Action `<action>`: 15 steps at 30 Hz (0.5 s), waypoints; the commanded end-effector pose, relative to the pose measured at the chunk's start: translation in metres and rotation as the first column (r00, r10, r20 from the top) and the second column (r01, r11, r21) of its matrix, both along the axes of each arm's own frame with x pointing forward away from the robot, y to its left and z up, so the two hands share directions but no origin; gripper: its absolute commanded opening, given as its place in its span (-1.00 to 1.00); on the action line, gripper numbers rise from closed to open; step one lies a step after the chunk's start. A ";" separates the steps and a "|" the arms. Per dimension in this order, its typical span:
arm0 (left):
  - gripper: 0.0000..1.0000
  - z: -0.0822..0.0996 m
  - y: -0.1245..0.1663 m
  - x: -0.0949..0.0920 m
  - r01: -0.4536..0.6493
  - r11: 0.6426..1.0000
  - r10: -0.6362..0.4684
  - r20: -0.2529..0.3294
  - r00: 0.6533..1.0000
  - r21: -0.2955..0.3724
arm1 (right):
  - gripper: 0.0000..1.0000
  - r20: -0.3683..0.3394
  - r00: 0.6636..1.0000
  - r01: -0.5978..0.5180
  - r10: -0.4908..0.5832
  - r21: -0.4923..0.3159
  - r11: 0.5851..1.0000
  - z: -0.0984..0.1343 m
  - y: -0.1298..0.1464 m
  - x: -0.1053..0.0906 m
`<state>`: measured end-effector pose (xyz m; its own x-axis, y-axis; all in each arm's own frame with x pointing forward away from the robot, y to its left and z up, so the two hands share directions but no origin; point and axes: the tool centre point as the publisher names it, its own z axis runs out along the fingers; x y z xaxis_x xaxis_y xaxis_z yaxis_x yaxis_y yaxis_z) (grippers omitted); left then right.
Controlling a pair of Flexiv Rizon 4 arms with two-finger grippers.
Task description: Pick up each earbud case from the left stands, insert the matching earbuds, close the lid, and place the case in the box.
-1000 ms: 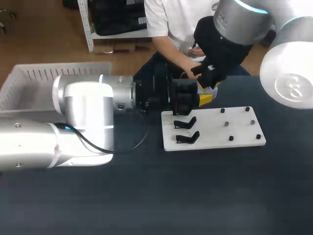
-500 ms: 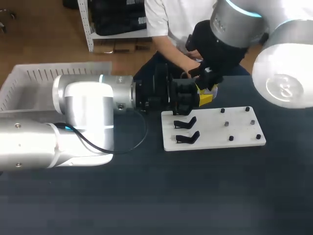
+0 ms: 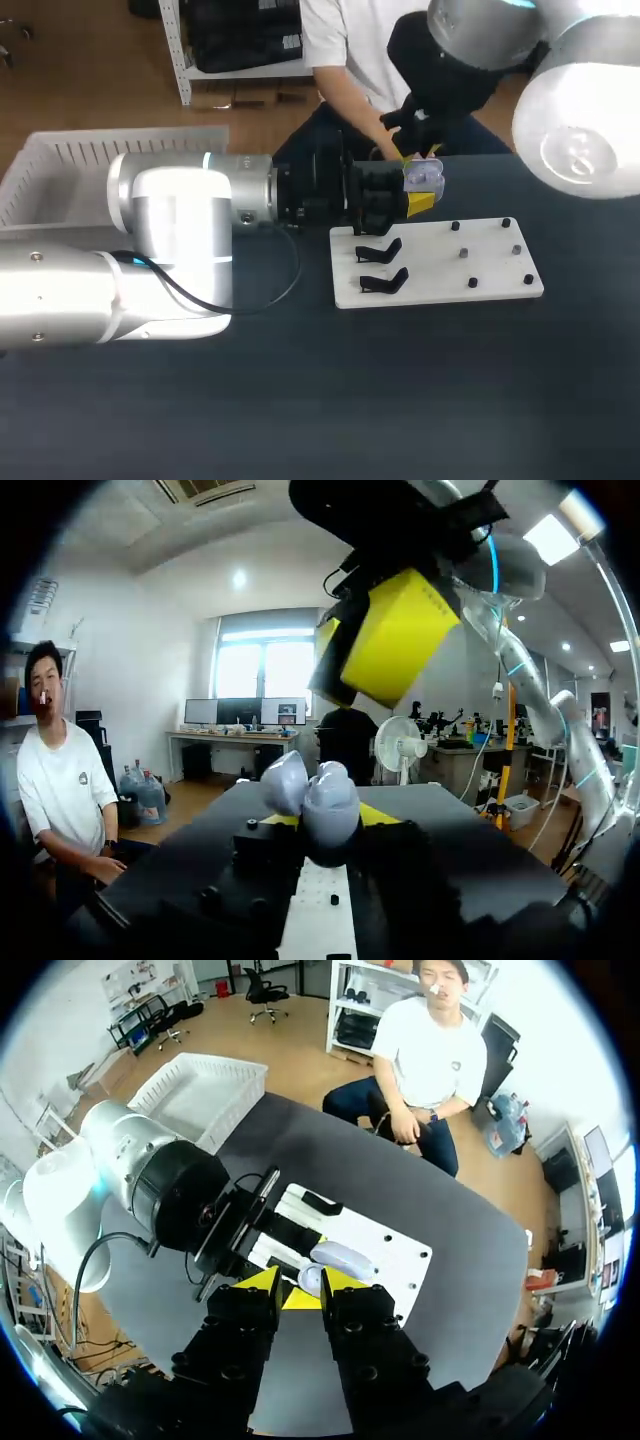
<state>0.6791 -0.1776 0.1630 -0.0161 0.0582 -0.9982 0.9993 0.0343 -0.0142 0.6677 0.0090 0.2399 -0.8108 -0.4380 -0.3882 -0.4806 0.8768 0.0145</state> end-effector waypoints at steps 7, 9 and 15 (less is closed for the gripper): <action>-1.00 -0.001 0.000 -0.002 -0.007 1.000 0.007 0.005 1.000 -0.006 | -0.25 0.013 0.995 0.102 -0.103 0.050 0.993 -0.012 -0.010 0.067; -1.00 -0.001 0.000 -0.002 -0.007 1.000 0.007 0.005 1.000 -0.006 | -0.30 -0.002 0.992 0.126 -0.126 0.066 0.990 -0.016 -0.013 0.075; -1.00 -0.001 0.000 -0.002 -0.007 1.000 0.007 0.005 1.000 -0.006 | -0.28 -0.038 0.985 0.169 -0.168 0.039 0.985 -0.037 -0.021 0.081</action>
